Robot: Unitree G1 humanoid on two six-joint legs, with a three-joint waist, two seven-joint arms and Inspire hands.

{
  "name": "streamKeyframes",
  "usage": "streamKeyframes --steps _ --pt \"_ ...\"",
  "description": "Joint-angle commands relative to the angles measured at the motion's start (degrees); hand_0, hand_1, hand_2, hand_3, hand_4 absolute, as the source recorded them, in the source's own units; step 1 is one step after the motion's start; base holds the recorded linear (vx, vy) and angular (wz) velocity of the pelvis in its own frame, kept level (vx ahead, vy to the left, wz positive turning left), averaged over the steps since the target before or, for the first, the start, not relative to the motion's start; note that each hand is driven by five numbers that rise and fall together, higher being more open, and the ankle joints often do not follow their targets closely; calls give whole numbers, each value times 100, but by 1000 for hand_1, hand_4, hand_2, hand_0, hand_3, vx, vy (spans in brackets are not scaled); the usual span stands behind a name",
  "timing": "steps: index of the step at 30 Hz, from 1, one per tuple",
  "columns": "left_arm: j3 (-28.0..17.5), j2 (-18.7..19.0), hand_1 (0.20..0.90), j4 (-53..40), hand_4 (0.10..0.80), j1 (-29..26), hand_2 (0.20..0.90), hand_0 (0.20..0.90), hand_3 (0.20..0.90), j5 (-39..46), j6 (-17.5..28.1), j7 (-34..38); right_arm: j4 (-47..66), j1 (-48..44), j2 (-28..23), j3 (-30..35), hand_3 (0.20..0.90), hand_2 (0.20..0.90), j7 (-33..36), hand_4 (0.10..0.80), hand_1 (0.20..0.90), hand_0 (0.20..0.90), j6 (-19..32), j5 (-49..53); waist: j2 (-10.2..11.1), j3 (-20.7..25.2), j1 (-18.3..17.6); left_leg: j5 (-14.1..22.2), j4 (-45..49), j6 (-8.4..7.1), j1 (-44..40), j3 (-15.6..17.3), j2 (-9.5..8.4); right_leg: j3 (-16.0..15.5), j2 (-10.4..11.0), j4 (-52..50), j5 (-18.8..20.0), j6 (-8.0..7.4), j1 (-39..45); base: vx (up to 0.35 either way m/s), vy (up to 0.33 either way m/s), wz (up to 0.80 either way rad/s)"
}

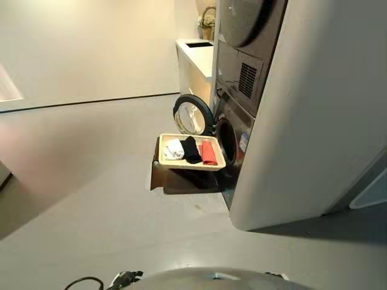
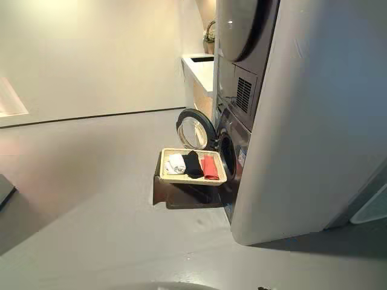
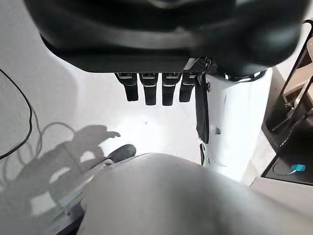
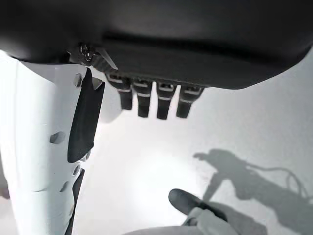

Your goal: Pick up the clothes and place them into the washing machine

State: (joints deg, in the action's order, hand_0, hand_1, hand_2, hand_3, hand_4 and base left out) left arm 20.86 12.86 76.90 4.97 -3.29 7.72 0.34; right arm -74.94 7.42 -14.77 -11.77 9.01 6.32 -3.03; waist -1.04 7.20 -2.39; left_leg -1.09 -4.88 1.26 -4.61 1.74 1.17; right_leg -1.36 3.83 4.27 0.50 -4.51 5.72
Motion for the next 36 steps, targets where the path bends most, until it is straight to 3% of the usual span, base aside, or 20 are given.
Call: streamKeyframes --steps 1,24,36 --pt "-228 -154 900 47 800 -430 900 900 900 10 168 117 -149 -353 -31 -231 900 900 140 800 900 900 165 -206 138 -68 69 322 -12 -266 -95 328 -154 -152 -128 -28 70 -55 -147 0 0 0" --pt "-215 -162 900 116 800 -449 900 900 900 6 122 93 -114 -378 -33 -257 900 900 90 800 900 900 129 -233 158 -129 59 340 -12 -235 -39 338 -183 -147 -91 -65 85 -80 -242 0 0 0" --pt "-285 -120 900 80 800 -547 900 900 900 127 124 168 -103 -530 -25 -206 900 900 136 800 900 900 111 -142 219 -323 134 538 409 -27 274 356 -318 -92 69 -579 -59 -105 -540 6 41 0"
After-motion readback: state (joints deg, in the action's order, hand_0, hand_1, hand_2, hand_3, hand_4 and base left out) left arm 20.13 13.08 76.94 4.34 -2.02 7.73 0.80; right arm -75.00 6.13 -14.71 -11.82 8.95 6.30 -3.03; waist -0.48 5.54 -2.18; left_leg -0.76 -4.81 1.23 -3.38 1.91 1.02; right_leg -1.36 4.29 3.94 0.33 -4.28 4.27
